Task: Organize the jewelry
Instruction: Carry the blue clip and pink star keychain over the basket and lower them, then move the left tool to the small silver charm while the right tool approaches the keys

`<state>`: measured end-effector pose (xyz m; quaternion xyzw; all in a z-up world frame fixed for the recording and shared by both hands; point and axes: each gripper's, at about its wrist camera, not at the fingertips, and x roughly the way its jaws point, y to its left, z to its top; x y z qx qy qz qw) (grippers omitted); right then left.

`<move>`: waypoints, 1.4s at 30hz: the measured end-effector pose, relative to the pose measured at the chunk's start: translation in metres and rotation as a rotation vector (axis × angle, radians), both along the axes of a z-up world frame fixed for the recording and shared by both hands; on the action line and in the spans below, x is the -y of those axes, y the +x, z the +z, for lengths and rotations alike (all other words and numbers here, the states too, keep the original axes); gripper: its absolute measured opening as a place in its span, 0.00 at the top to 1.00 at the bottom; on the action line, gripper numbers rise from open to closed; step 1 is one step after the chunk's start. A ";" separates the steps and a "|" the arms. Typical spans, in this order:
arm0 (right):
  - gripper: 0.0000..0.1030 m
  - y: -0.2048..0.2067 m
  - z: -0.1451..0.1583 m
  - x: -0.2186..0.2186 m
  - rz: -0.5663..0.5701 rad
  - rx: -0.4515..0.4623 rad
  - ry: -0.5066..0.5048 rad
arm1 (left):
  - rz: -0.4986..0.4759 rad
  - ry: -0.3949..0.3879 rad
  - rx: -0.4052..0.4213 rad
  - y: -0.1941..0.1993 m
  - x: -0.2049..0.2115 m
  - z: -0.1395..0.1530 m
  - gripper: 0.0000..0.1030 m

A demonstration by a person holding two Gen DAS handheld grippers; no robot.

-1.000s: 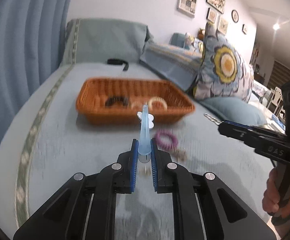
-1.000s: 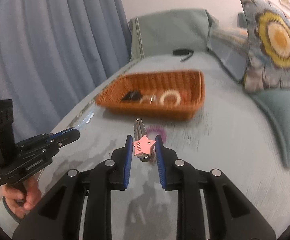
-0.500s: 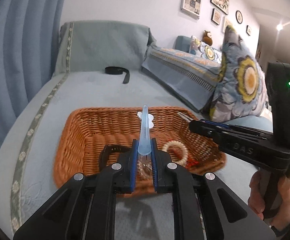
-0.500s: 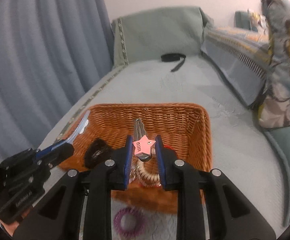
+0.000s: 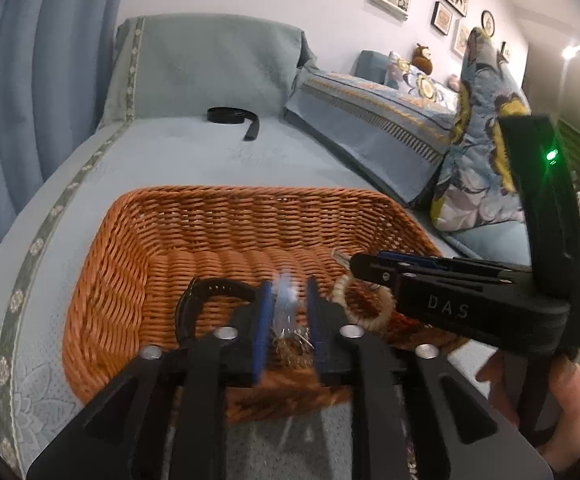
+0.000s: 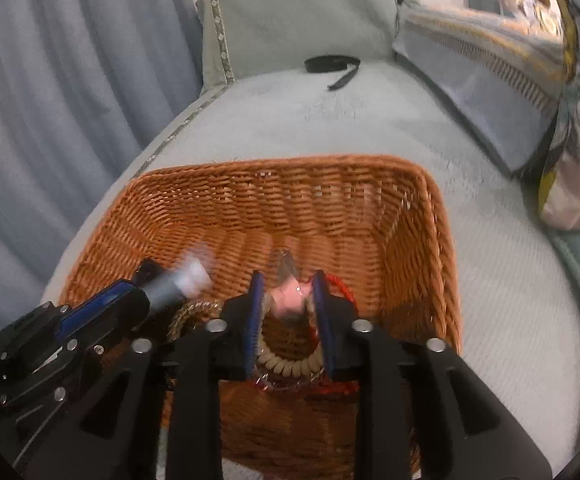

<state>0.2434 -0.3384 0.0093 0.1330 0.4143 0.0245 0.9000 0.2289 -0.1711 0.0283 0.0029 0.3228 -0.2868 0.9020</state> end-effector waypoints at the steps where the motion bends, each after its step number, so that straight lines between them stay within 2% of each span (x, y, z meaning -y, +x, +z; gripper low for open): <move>1: 0.59 -0.006 0.002 0.003 -0.005 0.010 0.007 | -0.001 -0.011 0.010 -0.005 -0.005 0.003 0.73; 4: 0.58 -0.031 0.013 0.008 0.003 0.057 0.036 | -0.017 -0.047 0.031 -0.026 -0.021 0.014 0.72; 6: 0.58 -0.054 0.020 0.009 0.006 0.084 0.035 | -0.022 -0.070 0.041 -0.043 -0.032 0.020 0.67; 10: 0.58 -0.096 0.022 0.006 0.023 0.108 0.031 | -0.032 -0.095 0.038 -0.077 -0.050 0.021 0.63; 14: 0.58 -0.128 0.015 0.000 0.050 0.104 0.028 | -0.029 -0.092 0.012 -0.106 -0.063 0.008 0.63; 21: 0.59 -0.156 -0.006 -0.019 0.111 0.067 0.002 | -0.006 -0.083 -0.061 -0.129 -0.077 -0.022 0.64; 24: 0.59 -0.163 -0.012 -0.026 0.133 0.059 -0.019 | -0.004 -0.081 -0.082 -0.133 -0.080 -0.031 0.64; 26: 0.66 -0.164 -0.015 -0.030 0.148 0.053 -0.030 | -0.005 -0.081 -0.091 -0.134 -0.081 -0.034 0.64; 29: 0.71 -0.163 -0.020 -0.033 0.158 0.044 -0.043 | -0.010 -0.079 -0.106 -0.136 -0.081 -0.039 0.64; 32: 0.76 -0.159 -0.023 -0.033 0.164 0.035 -0.045 | -0.014 -0.042 -0.105 -0.139 -0.076 -0.047 0.64; 38: 0.77 -0.145 -0.030 -0.034 0.194 -0.002 -0.033 | -0.025 0.015 -0.083 -0.143 -0.068 -0.051 0.64; 42: 0.77 -0.136 -0.036 -0.029 0.211 -0.039 -0.034 | -0.034 0.020 -0.075 -0.144 -0.067 -0.051 0.64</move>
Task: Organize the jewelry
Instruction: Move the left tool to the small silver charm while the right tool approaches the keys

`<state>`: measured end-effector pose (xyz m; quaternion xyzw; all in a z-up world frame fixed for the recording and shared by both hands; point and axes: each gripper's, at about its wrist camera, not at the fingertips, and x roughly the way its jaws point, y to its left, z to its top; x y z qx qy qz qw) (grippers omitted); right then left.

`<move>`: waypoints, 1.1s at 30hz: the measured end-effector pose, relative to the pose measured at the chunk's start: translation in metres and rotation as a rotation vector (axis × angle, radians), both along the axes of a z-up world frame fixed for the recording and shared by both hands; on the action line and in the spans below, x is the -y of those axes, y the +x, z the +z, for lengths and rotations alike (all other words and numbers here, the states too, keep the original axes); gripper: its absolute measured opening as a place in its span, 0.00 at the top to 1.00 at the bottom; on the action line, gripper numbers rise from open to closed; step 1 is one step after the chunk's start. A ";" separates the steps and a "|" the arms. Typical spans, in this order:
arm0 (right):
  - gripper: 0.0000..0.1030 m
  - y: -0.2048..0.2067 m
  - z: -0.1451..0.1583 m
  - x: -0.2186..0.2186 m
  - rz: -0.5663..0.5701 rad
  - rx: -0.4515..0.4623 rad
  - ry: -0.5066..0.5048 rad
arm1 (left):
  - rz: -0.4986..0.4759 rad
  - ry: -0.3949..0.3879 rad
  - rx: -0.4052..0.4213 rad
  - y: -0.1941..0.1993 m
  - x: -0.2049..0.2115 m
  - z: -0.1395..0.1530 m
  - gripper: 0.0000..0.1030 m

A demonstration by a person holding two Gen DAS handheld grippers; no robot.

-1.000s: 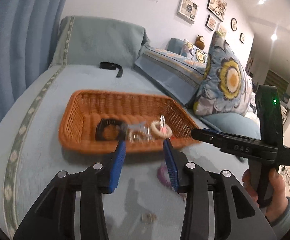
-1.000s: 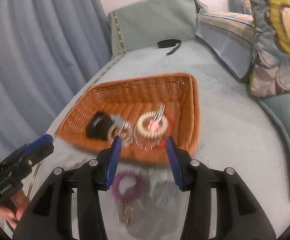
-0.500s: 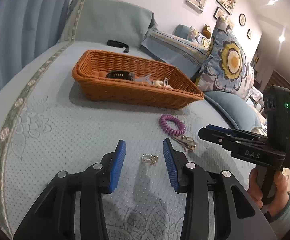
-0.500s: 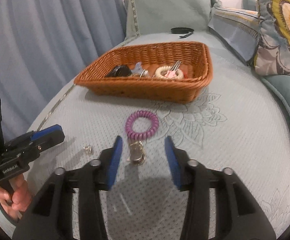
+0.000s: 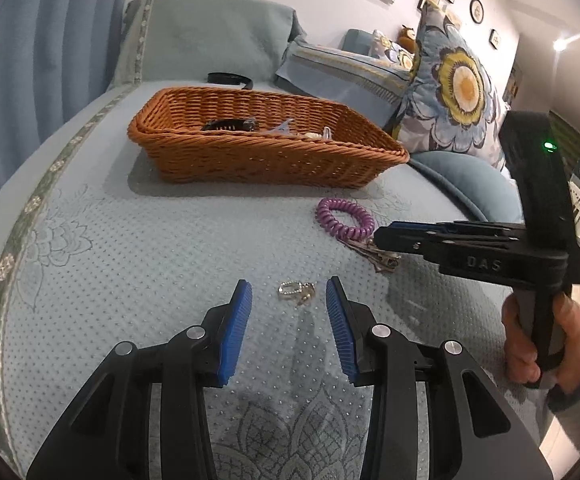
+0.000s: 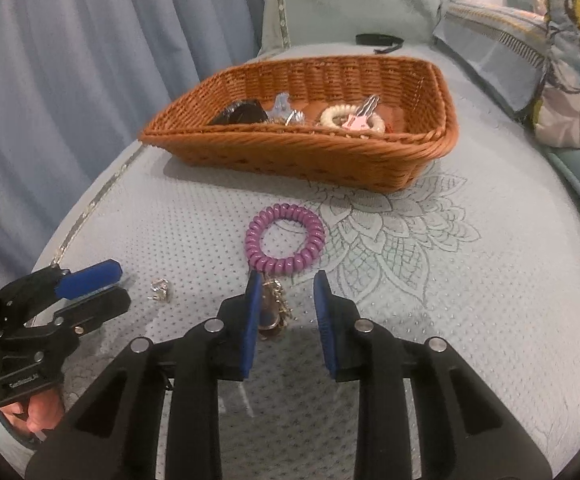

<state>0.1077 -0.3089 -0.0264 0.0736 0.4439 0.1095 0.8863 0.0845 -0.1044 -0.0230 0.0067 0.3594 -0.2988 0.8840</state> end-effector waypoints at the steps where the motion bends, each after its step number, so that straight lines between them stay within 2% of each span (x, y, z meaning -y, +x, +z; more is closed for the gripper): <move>1: 0.77 0.001 0.000 0.002 0.001 -0.004 0.001 | -0.001 -0.001 -0.001 0.000 0.000 0.000 0.64; 6: 0.77 0.005 -0.004 0.010 0.016 -0.025 -0.009 | -0.004 -0.018 -0.016 0.002 -0.002 -0.001 0.64; 14: 0.77 0.003 -0.005 -0.010 0.085 -0.013 -0.060 | -0.010 -0.030 -0.033 0.001 -0.002 -0.002 0.64; 19: 0.77 -0.011 -0.004 -0.024 0.142 -0.002 -0.082 | -0.035 -0.014 -0.073 0.001 0.000 -0.005 0.64; 22: 0.77 -0.012 -0.006 -0.027 0.127 0.010 -0.114 | -0.039 0.001 -0.065 -0.001 0.003 -0.005 0.64; 28: 0.77 0.003 -0.007 -0.023 0.066 -0.001 -0.115 | -0.030 -0.007 -0.075 0.001 0.001 -0.007 0.64; 33: 0.77 0.004 -0.008 -0.039 0.091 0.019 -0.212 | -0.050 0.027 -0.083 0.002 0.009 -0.008 0.64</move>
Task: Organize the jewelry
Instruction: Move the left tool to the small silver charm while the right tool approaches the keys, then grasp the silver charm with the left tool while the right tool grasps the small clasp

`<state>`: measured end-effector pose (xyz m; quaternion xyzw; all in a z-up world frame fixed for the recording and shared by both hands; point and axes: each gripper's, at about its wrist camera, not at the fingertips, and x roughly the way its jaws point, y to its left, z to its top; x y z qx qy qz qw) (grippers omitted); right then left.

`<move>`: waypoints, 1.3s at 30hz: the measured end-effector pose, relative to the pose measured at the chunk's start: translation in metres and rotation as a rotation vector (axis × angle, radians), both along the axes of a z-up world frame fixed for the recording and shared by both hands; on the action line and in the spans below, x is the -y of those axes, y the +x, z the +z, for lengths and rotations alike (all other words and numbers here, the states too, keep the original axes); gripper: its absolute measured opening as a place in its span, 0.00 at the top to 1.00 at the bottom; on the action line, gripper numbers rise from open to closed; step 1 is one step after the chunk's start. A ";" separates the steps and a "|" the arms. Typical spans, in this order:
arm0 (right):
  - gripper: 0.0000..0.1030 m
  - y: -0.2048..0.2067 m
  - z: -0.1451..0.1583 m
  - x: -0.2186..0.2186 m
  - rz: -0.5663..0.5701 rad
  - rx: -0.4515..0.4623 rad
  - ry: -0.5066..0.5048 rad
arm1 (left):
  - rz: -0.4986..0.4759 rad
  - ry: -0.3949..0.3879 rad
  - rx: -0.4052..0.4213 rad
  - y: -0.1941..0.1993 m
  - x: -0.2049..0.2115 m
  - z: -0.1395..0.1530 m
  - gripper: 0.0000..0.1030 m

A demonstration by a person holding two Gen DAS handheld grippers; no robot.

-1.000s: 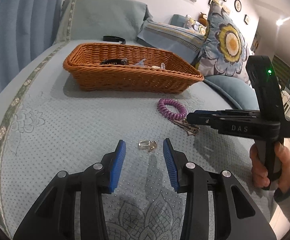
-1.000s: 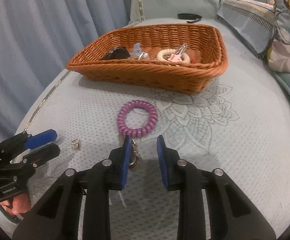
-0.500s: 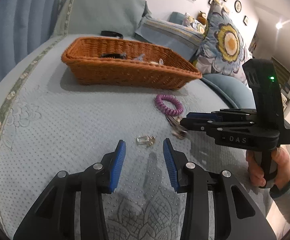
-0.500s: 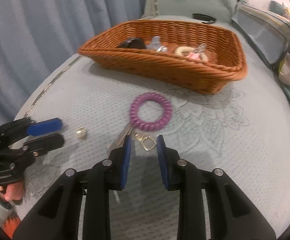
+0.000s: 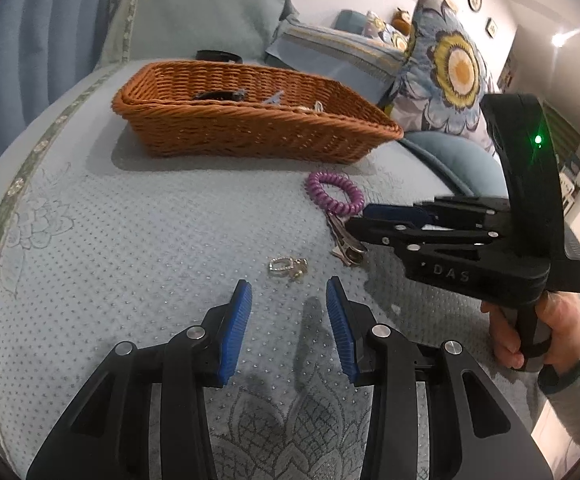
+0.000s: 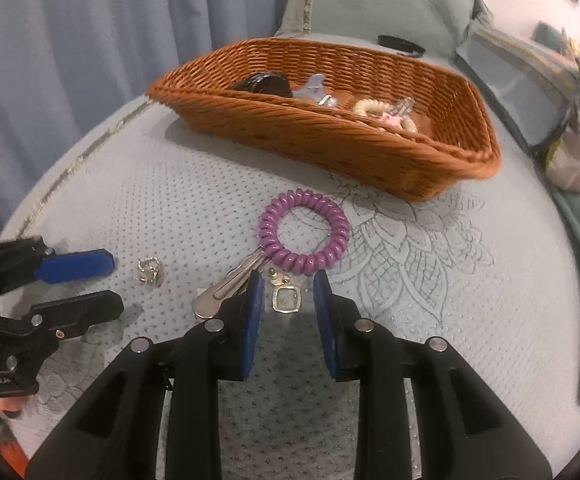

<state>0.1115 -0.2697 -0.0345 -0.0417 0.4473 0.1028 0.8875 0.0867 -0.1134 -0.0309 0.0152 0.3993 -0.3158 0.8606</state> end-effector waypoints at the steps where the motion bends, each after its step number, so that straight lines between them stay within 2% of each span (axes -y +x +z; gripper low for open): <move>1: 0.77 0.000 0.000 -0.001 0.003 0.002 -0.010 | -0.007 0.016 0.003 0.000 0.003 0.000 0.64; 3: 0.77 -0.001 -0.001 0.000 0.004 0.006 -0.006 | -0.018 0.036 0.014 0.001 0.008 0.001 0.64; 5: 0.86 -0.003 -0.001 0.002 0.009 0.005 0.016 | -0.019 0.057 0.028 0.005 0.012 0.003 0.64; 8: 0.86 -0.013 -0.001 0.005 0.004 0.009 0.024 | -0.026 0.099 0.055 0.015 0.020 0.004 0.64; 10: 0.86 -0.025 -0.001 0.008 -0.012 0.015 0.034 | -0.062 0.115 0.036 0.021 0.026 0.001 0.64; 14: 0.86 -0.046 0.000 0.015 -0.041 0.022 0.065 | -0.157 0.145 0.041 0.008 0.037 0.001 0.63; 17: 0.86 -0.052 0.000 0.017 -0.049 0.021 0.084 | -0.197 0.130 0.032 -0.005 0.037 0.001 0.64; 23: 0.86 -0.054 0.001 0.019 -0.052 0.024 0.102 | -0.125 0.100 0.025 -0.001 0.024 0.000 0.66; 29: 0.86 -0.053 0.001 0.022 -0.056 0.016 0.138 | -0.157 0.207 0.093 -0.005 0.045 -0.003 0.66; 31: 0.86 -0.054 0.001 0.022 -0.056 0.014 0.143 | -0.156 0.218 0.107 -0.008 0.046 -0.003 0.70; 33: 0.86 -0.054 0.001 0.022 -0.058 0.013 0.146 | -0.148 0.211 0.106 -0.008 0.044 -0.003 0.87; 39: 0.83 -0.047 0.001 0.017 -0.073 0.003 0.124 | -0.134 0.217 0.118 -0.008 0.045 -0.003 0.89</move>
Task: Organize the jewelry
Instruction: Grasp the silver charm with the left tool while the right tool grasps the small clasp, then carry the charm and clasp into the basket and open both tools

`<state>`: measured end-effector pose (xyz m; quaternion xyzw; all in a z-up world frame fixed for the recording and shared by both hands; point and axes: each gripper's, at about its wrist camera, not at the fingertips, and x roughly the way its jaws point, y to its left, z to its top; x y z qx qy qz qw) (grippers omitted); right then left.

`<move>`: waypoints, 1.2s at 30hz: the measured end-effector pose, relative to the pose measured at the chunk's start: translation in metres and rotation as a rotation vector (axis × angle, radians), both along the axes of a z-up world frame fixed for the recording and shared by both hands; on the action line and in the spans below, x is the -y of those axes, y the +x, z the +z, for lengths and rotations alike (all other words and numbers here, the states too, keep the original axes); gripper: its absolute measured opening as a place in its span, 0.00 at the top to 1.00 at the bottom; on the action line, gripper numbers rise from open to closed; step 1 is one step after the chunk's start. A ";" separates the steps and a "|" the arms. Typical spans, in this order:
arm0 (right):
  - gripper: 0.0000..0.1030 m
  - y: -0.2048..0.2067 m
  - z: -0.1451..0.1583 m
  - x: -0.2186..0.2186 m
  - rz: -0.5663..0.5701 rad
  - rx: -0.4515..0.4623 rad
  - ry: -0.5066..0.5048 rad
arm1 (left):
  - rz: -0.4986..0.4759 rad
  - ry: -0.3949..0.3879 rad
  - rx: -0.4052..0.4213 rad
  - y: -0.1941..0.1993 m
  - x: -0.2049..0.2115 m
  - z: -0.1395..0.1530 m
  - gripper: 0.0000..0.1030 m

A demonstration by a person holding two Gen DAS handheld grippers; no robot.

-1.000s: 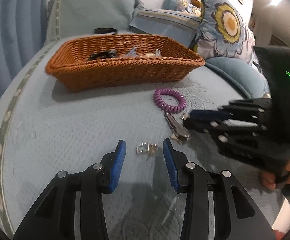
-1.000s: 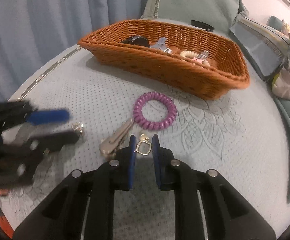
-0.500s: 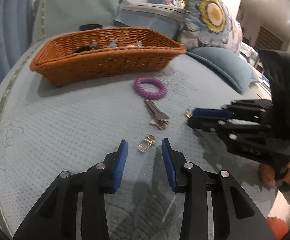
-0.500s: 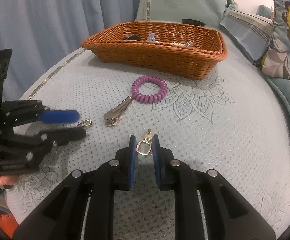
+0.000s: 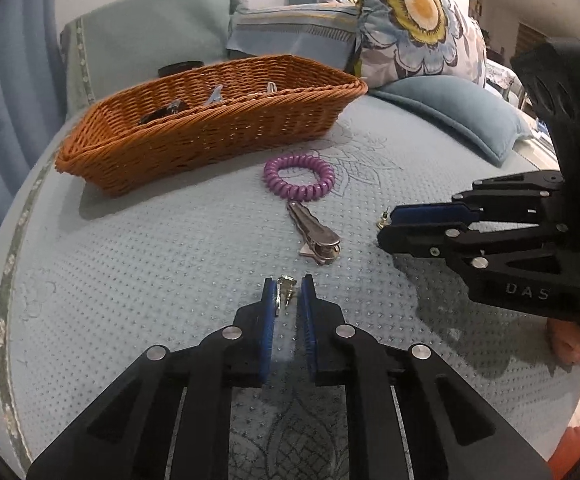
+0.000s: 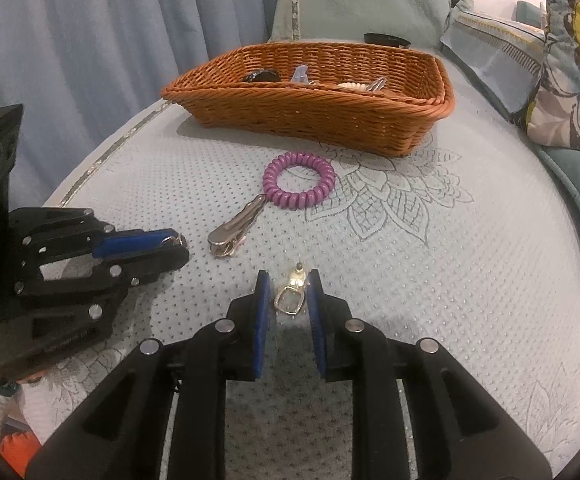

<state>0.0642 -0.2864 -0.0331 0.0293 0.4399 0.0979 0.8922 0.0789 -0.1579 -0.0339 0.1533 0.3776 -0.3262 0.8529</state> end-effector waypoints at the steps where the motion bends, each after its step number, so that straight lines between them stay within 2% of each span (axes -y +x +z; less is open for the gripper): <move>1: 0.83 0.002 0.000 -0.001 -0.006 -0.003 -0.002 | 0.000 0.000 0.001 0.000 0.000 0.000 0.89; 4: 0.83 0.007 -0.001 -0.004 -0.013 -0.003 -0.024 | 0.000 -0.010 -0.005 0.001 -0.002 -0.001 0.89; 7: 0.91 0.005 0.000 -0.007 -0.011 0.013 -0.042 | 0.003 -0.010 0.009 -0.002 -0.001 0.000 0.90; 9: 0.92 0.001 0.002 -0.004 -0.018 0.031 -0.028 | 0.007 -0.022 0.017 -0.003 -0.004 0.002 0.90; 13: 0.92 -0.008 0.013 0.007 -0.028 0.075 0.039 | 0.037 -0.105 -0.001 0.000 -0.019 0.010 0.90; 17: 0.92 -0.014 0.029 0.014 -0.045 0.114 0.056 | 0.057 -0.192 -0.010 -0.001 -0.033 0.022 0.90; 22: 0.92 -0.012 0.066 0.018 -0.052 0.200 0.069 | 0.060 -0.247 0.035 0.003 -0.038 0.049 0.90; 26: 0.92 0.008 0.091 0.023 -0.050 0.250 0.069 | 0.046 -0.323 0.073 0.021 -0.036 0.081 0.90; 30: 0.92 0.046 0.105 0.029 -0.043 0.267 0.080 | 0.053 -0.349 0.095 0.054 -0.031 0.100 0.90; 36: 0.92 0.121 0.096 0.039 -0.063 0.213 0.112 | 0.132 -0.336 0.067 0.122 -0.016 0.094 0.90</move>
